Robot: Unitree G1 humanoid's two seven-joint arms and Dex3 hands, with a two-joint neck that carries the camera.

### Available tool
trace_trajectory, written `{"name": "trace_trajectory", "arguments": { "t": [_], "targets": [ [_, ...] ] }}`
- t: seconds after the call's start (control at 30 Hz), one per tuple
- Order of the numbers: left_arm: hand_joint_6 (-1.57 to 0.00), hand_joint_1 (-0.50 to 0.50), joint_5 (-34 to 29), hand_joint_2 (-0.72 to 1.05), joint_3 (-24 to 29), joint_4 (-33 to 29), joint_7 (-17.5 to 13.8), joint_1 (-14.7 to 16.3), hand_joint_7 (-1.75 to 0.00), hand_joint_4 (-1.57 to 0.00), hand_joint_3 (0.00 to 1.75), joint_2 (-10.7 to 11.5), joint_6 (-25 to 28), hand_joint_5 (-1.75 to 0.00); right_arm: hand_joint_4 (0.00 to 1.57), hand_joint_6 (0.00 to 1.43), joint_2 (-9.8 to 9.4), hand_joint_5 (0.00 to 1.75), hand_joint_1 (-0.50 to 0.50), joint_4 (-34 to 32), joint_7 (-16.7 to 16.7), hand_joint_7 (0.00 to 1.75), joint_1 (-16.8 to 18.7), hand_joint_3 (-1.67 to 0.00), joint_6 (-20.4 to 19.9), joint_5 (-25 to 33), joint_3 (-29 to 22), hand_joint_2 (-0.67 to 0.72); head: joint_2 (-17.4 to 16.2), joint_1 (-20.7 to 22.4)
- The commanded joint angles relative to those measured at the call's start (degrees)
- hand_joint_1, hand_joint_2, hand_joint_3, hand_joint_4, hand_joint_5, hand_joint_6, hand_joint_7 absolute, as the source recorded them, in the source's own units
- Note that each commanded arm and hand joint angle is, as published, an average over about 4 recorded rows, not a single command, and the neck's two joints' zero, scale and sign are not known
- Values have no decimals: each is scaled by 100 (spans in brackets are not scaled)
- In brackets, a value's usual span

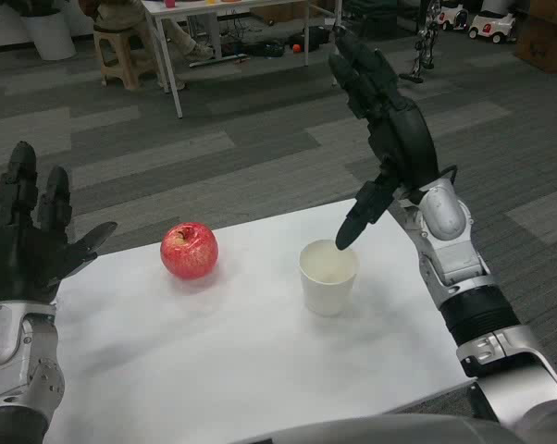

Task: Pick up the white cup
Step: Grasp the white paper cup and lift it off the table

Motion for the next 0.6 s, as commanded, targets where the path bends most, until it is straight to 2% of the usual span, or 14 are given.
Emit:
{"name": "trace_trajectory", "arguments": {
  "t": [0.03, 0.13, 0.3, 0.43, 0.6],
  "targets": [
    [0, -50, -132, 105, 309, -2127, 1675, 468, -7, 0, 9, 185, -442, 0, 0, 0, -712, 0, -46, -605, -1220, 7, -138, -8, -168, -577, -481, 34, 377, 243],
    [0, -50, -132, 105, 309, -2127, 1675, 468, -7, 0, 4, 185, -442, 0, 0, 0, -712, 0, -45, -602, -1210, 7, -138, -8, -168, -577, -473, 34, 136, 135],
    [0, -50, -132, 105, 287, -2118, 1675, 468, -3, 0, 7, 185, -442, 0, 0, 0, -712, 0, -44, -596, -1174, 7, -138, -8, -165, -575, -447, 34, 102, 138],
    [0, -50, -132, 105, 278, -2103, 1675, 468, -7, 0, 9, 185, -442, 0, 0, 0, -712, 0, -43, -596, -1170, 7, -138, -8, -159, -569, -440, 34, -180, 116],
    [0, -50, -132, 105, 273, -2096, 1679, 468, -7, 0, 9, 185, -442, 0, 0, 0, -712, 0, -45, -591, -1166, 7, -138, -8, -159, -569, -436, 34, -182, 109]
  ]
}}
